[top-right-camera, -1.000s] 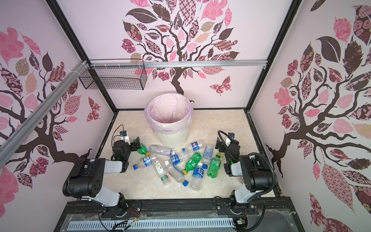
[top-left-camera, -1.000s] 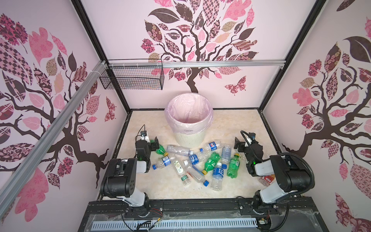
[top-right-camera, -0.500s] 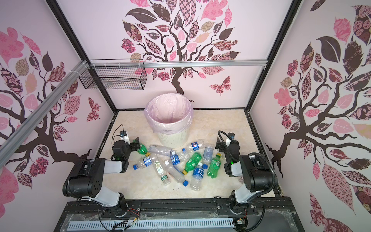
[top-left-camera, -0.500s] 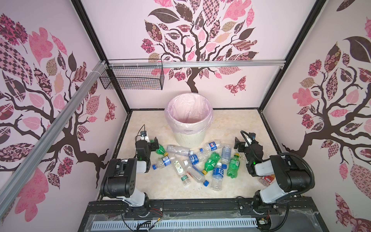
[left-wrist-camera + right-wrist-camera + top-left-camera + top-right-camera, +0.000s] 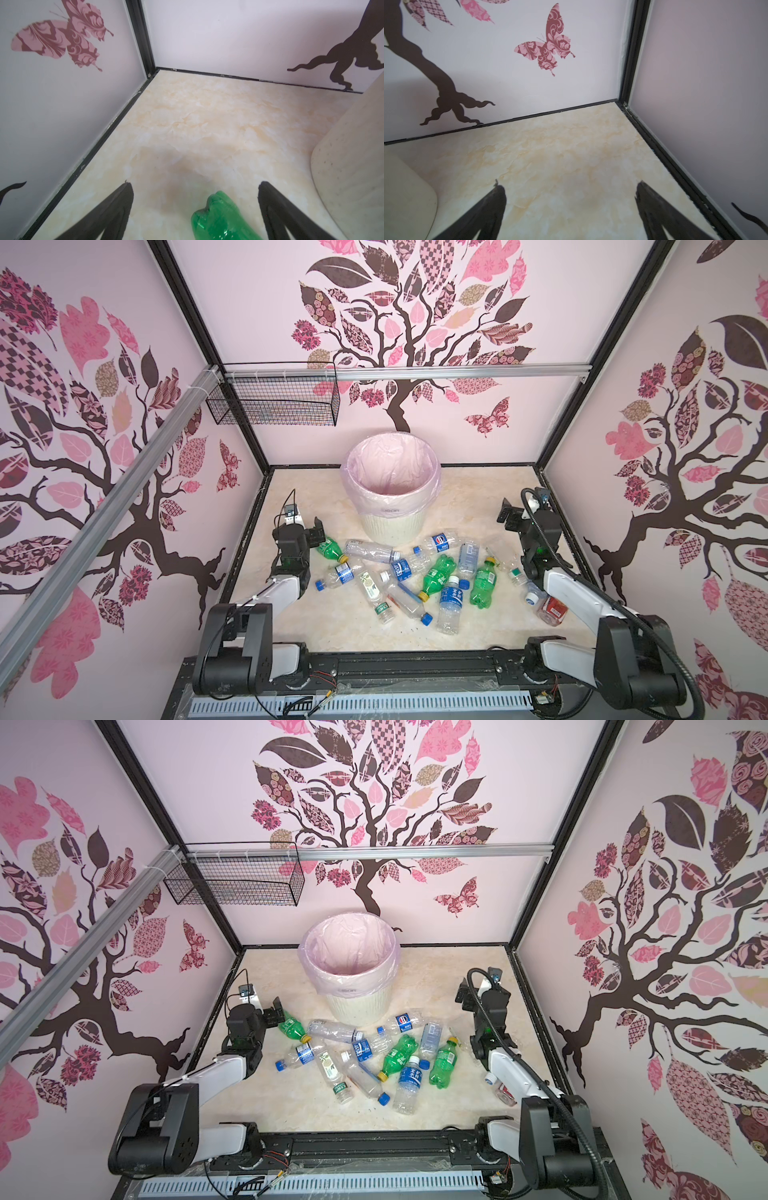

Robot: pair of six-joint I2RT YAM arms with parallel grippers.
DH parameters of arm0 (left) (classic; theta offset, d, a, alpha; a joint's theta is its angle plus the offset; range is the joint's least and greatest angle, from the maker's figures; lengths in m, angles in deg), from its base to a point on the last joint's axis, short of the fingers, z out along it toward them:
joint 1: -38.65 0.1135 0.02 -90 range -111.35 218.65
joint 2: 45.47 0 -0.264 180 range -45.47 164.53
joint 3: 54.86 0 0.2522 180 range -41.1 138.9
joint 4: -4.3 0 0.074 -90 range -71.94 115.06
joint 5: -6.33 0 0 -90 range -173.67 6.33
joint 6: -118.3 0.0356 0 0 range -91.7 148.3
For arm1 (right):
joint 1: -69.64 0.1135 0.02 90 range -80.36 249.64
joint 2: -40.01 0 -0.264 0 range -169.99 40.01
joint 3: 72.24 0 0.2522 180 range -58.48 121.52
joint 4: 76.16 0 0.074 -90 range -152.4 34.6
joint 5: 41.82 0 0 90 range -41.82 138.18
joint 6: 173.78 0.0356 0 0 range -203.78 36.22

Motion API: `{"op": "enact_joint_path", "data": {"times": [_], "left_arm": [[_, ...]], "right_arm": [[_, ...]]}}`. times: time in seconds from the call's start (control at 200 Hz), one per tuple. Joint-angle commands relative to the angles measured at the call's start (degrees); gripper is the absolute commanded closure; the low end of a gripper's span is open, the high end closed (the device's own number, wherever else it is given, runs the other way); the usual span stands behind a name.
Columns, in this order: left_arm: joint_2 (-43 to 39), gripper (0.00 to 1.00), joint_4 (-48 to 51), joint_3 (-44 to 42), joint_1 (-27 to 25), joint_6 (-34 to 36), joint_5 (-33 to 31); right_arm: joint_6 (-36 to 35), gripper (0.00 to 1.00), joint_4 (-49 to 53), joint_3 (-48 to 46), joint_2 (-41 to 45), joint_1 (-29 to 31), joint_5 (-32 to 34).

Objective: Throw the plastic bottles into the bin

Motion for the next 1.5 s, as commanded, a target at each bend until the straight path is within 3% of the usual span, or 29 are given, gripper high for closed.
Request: {"op": "enact_joint_path", "data": {"times": [0.0,0.165,0.29,0.385,0.5,0.61,0.75,1.086,1.321,1.496], "left_arm": [[-2.0,0.02,14.5,7.7,-2.3,-1.0,-5.5],[-4.3,0.02,28.9,15.3,-3.4,-6.0,-10.3],[-7.0,0.02,35.4,18.3,-3.8,-10.1,-8.6],[-7.9,0.02,40.2,19.7,-6.3,-11.8,-11.8],[-8.7,0.02,44.4,21.7,-6.9,-15.7,-8.2],[-10.6,0.02,50.3,24.1,-6.9,-16.2,-6.7],[-11.7,0.02,58.9,27.6,-6.9,-13.9,-5.4],[-19.7,0.02,64.5,25.2,-6.9,-7.7,3.1],[-19.6,0.02,66.4,26.3,-6.9,-6.4,6.6],[-19.9,0.02,66.1,26.2,-6.9,-6.9,8.5]], "right_arm": [[4.1,0.0,22.1,8.1,1.0,-0.3,7.4],[7.9,0.0,39.0,17.4,-1.2,-0.3,8.4],[9.9,0.0,46.0,20.0,-1.3,-0.2,1.6],[10.5,0.0,48.9,20.1,-1.5,-0.3,-2.6],[10.6,0.01,54.6,21.7,-3.2,-0.2,-5.4],[13.9,0.02,55.5,20.9,-3.5,1.8,-8.7],[13.9,0.02,59.8,21.7,-5.9,8.1,-1.3],[13.6,0.07,60.3,17.5,-9.8,8.1,-1.4],[12.4,0.07,58.8,18.3,-16.5,8.1,-2.7],[12.4,0.17,56.7,18.1,-20.0,7.8,-2.7]]}}
